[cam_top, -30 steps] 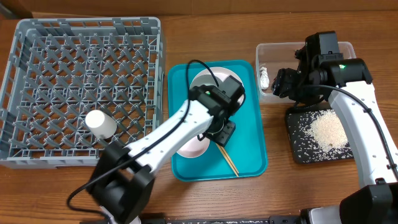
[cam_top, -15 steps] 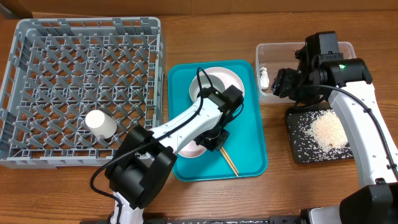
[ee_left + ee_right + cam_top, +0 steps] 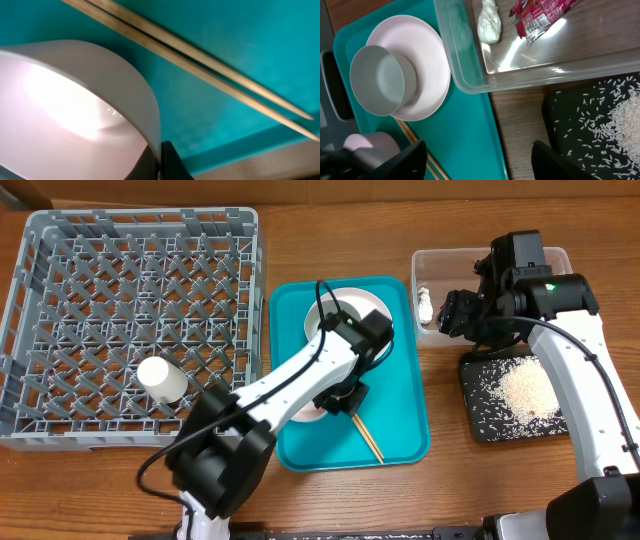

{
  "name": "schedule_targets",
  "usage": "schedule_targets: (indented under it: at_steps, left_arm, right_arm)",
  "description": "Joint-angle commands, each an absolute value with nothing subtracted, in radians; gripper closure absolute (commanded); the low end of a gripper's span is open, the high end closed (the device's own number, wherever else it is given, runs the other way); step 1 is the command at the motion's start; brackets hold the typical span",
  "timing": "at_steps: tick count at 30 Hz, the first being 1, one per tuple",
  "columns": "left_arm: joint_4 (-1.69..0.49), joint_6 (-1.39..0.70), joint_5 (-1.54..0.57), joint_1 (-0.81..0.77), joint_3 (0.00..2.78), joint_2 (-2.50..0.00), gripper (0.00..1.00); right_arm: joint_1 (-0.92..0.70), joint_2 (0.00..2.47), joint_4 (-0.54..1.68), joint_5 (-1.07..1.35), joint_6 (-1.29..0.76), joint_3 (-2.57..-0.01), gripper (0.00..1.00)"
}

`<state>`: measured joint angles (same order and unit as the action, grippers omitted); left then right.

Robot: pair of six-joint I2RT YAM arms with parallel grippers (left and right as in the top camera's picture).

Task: Sort waste into correct bins and load items into the dishwasher
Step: 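Carry the pink bowl to the dish rack and set it down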

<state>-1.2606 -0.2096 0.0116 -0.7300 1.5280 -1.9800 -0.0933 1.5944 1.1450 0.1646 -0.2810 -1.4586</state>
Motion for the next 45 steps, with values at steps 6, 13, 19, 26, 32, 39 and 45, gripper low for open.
schedule_targets:
  at_steps: [6,13,19,26,32,39,45]
  left_arm:
    - [-1.328,-0.108,0.025,-0.578,1.794,-1.769,0.96]
    - [-1.317,0.081,-0.168,-0.324,1.92,-1.753,0.96]
    - [-1.3,0.215,-0.467,-0.096,1.974,-1.754,0.96]
    - [-1.255,0.204,-0.566,0.083,2.061,-1.769,0.96]
    - [-1.197,0.108,-0.487,0.135,2.154,-1.82,0.96]
    - [-1.234,0.312,-0.736,0.162,2.154,-1.914,0.96]
    - [-1.322,0.523,-0.98,0.234,2.154,-1.996,0.96]
  right_arm:
    - [-0.094,1.573,1.143,0.157,-0.284,-1.487,0.32]
    - [-0.094,1.573,1.143,0.157,-0.281,-1.487,0.32]
    - [-0.094,1.573,1.143,0.157,-0.281,-1.487,0.32]
    - [-0.094,1.573,1.143,0.157,-0.281,-1.487,0.32]
    - [-0.094,1.573,1.143,0.158,-0.282,-1.487,0.32]
    - [-0.094,1.573,1.143,0.157,-0.282,-1.487,0.32]
    - [-0.094,1.573,1.143,0.157,-0.282,-1.487,0.32]
